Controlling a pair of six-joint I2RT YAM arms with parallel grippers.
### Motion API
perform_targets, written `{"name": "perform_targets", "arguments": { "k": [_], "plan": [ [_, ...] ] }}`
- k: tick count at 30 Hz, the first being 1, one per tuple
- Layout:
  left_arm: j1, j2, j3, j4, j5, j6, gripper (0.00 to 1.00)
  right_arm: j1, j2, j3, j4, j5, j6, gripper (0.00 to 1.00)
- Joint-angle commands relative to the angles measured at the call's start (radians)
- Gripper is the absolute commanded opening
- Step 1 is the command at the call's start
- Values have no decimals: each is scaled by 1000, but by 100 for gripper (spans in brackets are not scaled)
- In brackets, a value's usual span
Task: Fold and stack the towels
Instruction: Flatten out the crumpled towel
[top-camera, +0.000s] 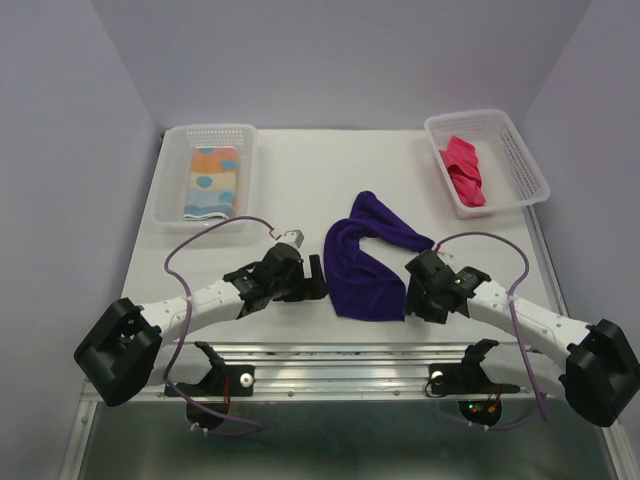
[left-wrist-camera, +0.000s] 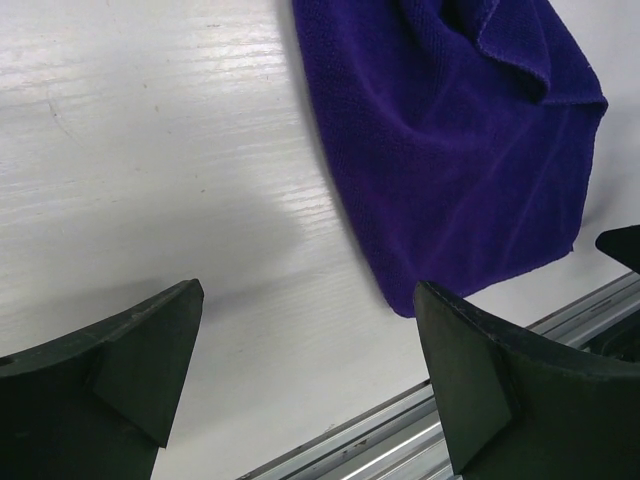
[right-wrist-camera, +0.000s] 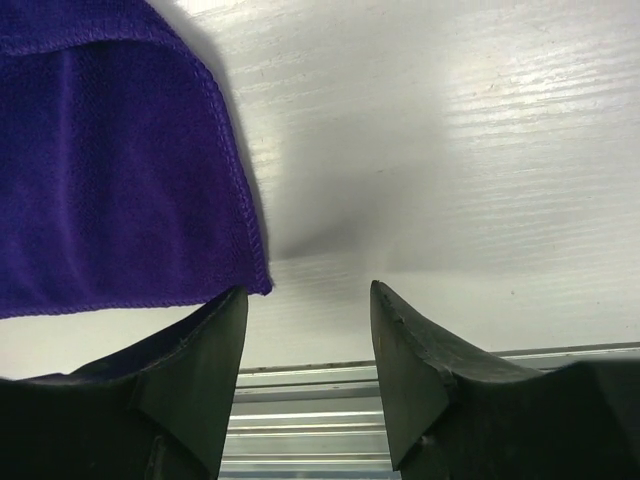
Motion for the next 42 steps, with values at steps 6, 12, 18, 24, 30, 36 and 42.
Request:
{"name": "perform_targets", "arguments": {
  "k": [6, 12, 18, 24, 30, 36, 42],
  "plan": [
    [-14, -7, 30, 46, -42, 16, 99, 1, 50, 1, 120, -6, 0, 52],
    [-16, -14, 20, 50, -47, 16, 99, 3, 108, -5, 184, -56, -33, 49],
    [-16, -28, 3, 52, -51, 13, 99, 1, 177, -17, 214, -98, -41, 44],
    [-17, -45, -11, 53, -58, 10, 99, 1, 198, -28, 215, -108, -44, 38],
    [-16, -68, -30, 52, -64, 2, 99, 6, 250, -27, 180, -76, -24, 31],
    [-17, -93, -48, 52, -70, -7, 99, 20, 284, -19, 154, -44, -12, 16],
    [-17, -131, -63, 52, -68, -9, 99, 31, 228, 76, 114, -27, -84, 1]
  ]
}}
